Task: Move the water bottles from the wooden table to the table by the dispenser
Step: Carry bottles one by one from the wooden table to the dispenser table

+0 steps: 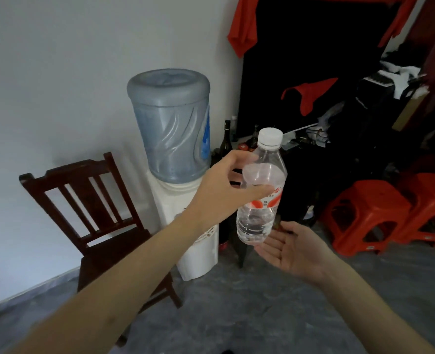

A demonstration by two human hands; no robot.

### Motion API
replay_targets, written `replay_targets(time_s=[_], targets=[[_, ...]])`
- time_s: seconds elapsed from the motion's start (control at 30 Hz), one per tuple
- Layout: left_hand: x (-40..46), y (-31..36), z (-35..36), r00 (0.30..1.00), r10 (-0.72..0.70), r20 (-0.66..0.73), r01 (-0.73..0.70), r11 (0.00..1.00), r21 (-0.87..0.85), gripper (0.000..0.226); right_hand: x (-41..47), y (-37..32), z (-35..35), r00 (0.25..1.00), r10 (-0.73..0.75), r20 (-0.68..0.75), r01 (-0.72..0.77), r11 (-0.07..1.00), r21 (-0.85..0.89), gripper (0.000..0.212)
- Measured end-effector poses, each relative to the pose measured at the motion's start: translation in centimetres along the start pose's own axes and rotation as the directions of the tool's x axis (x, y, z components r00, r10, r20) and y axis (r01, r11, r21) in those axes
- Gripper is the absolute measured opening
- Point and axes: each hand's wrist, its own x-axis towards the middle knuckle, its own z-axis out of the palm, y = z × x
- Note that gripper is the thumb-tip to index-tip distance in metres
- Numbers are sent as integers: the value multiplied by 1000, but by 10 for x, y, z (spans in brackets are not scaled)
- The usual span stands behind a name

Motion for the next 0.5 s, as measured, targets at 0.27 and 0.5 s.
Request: replay_targets(time_s=[0.27, 0.5], targets=[[120, -37, 12, 999, -28, 40, 28, 1000, 1, 55, 72, -87, -3, 999, -21, -43, 23, 999, 44, 44], [185, -66, 27, 1000, -24, 17, 24, 999, 30, 52, 123, -146, -24, 998, 12, -56, -12, 1000, -8, 46]])
